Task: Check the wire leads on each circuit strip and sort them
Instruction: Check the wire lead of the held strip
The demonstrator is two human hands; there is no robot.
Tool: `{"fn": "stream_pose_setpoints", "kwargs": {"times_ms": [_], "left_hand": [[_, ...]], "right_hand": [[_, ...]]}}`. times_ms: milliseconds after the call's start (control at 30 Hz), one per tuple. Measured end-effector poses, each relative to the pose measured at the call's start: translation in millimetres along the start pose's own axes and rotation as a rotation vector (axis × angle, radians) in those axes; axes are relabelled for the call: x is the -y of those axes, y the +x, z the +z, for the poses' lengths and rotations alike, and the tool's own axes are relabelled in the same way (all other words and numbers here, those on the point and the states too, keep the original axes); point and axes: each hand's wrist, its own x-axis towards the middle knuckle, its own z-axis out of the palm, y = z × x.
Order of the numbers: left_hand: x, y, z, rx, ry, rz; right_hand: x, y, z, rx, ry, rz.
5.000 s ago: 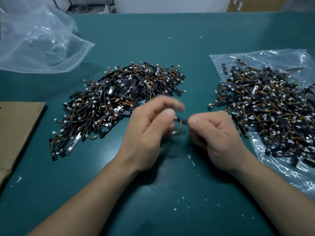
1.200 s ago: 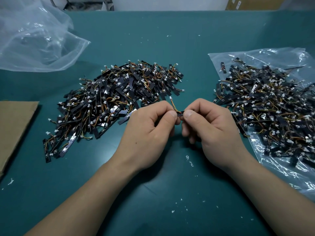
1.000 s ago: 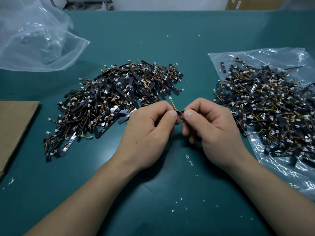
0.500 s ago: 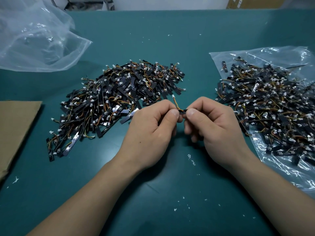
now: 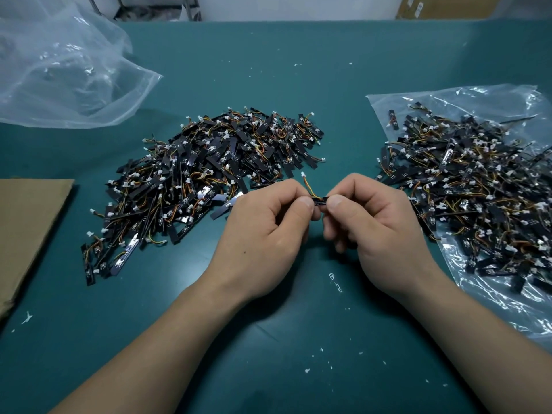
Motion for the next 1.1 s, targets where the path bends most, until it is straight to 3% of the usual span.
{"fn": "stream_pose_setpoints", "kwargs": {"times_ms": [1100], "left_hand": [[0.3,-0.6,0.8,-0.007,0.015,0.009]], "right_hand": [[1.4,-0.5,-0.7,0.008,0.023,0.011]]}}
